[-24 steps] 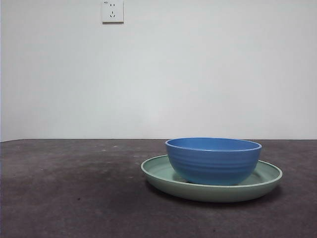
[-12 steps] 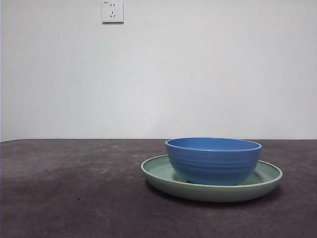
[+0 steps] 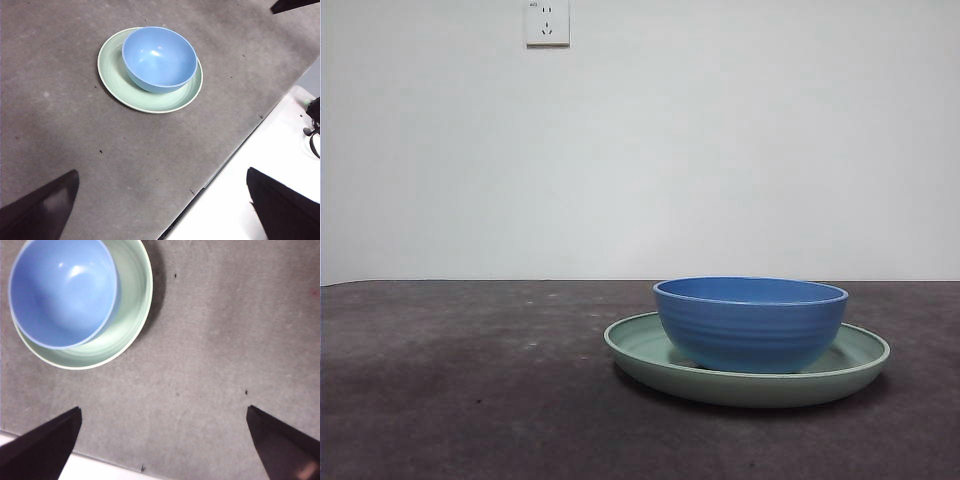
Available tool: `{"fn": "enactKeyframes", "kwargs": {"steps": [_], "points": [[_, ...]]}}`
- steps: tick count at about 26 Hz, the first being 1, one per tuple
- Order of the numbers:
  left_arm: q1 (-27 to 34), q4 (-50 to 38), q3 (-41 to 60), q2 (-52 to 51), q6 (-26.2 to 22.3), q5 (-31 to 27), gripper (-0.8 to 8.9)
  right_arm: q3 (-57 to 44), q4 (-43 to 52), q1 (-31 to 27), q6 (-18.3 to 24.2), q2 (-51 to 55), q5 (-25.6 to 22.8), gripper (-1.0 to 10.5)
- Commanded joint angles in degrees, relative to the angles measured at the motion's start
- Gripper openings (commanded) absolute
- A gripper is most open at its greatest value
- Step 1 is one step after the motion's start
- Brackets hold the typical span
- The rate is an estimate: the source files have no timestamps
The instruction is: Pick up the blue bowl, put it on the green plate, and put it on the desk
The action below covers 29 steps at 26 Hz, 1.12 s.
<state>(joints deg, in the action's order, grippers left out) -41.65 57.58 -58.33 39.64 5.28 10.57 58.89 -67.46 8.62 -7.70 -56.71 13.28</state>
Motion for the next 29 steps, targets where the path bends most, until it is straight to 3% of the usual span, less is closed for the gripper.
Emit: {"fn": "enactKeyframes", "kwargs": {"steps": [1, 6, 11, 22, 29], "points": [[-0.3, -0.6, -0.6, 0.2, -0.1, -0.1, 5.63, 0.9, 1.0, 0.3, 0.3, -4.7, 0.6, 5.5], [-0.3, -1.2, -0.6, 0.2, -0.1, -0.1, 5.63, 0.9, 2.6, 1.0, 1.0, -14.5, 0.5, 5.5], [-0.3, -1.6, -0.6, 0.2, 0.0, -0.1, 5.63, 0.9, 11.6, 1.2, 2.8, -23.2, 0.2, 5.5], [-0.3, -1.5, -0.6, 0.2, 0.3, -0.1, 5.63, 0.9, 23.2, 1.1, 2.9, -34.4, 0.4, 5.3], [-0.3, -1.5, -0.6, 0.2, 0.3, -0.1, 5.63, 0.9, 30.1, 1.1, 3.9, -37.5, 6.0, 4.7]]}}
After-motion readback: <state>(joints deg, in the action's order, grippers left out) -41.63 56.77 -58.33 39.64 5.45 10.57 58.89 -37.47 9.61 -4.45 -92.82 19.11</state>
